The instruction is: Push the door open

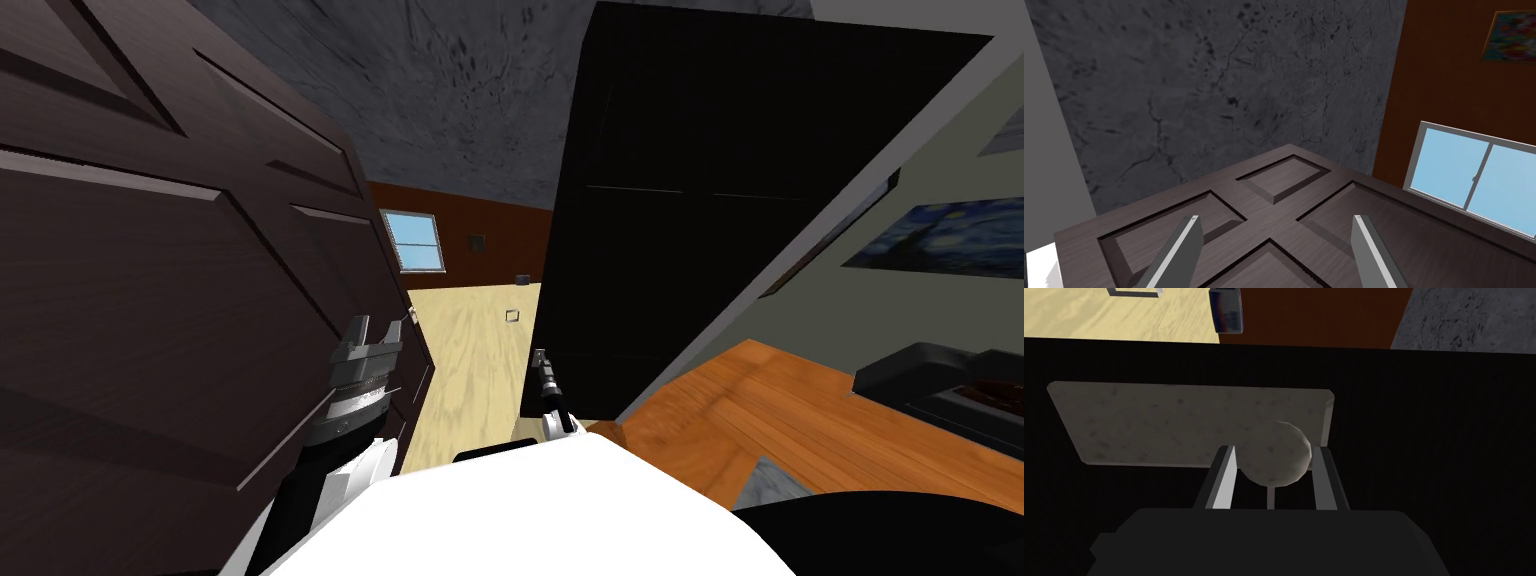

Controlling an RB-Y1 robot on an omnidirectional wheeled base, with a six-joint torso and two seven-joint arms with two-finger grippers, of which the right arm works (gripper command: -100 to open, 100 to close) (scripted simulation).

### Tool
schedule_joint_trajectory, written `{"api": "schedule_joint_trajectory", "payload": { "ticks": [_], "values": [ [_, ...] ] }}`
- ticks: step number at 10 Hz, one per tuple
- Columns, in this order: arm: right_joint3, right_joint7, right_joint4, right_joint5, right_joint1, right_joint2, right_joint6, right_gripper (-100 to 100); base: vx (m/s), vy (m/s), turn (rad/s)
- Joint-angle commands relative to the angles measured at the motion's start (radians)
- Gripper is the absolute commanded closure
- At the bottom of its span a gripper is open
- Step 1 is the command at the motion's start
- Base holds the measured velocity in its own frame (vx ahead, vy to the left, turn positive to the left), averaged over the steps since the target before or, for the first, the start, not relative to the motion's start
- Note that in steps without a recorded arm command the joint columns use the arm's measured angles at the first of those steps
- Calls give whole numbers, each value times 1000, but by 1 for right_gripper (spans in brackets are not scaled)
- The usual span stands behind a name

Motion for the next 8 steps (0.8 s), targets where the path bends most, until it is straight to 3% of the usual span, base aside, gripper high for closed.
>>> {"api": "schedule_joint_trajectory", "payload": {
  "ticks": [1, 6, 8],
  "values": [
    [-17, 5, -2, -8, -5, -12, -2, 100, 180, 38, -57],
    [-61, 16, 3, -32, -7, -35, -1, 100, 197, 30, -39],
    [-61, 16, 3, -32, -7, -35, -1, 100, 86, 15, -22]
  ]
}}
